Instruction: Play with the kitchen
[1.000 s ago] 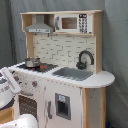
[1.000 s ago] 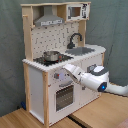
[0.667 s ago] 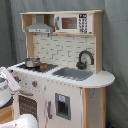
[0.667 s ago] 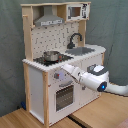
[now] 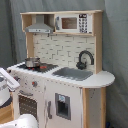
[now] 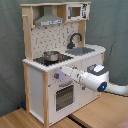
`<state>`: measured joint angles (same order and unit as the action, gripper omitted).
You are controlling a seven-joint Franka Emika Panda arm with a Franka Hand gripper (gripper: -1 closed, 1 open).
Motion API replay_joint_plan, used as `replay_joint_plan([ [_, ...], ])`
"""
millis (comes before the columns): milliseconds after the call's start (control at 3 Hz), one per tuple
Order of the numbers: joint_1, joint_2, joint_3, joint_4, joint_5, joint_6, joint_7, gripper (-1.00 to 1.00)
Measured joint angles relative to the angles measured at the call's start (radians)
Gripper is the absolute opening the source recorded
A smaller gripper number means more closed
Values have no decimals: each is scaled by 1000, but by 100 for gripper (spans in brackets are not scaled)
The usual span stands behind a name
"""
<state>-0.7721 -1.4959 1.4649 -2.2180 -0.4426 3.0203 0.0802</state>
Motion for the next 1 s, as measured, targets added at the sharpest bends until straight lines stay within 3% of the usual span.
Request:
replay_joint_plan([
  [1000,-23,5,42,0,0,0,-341,100],
])
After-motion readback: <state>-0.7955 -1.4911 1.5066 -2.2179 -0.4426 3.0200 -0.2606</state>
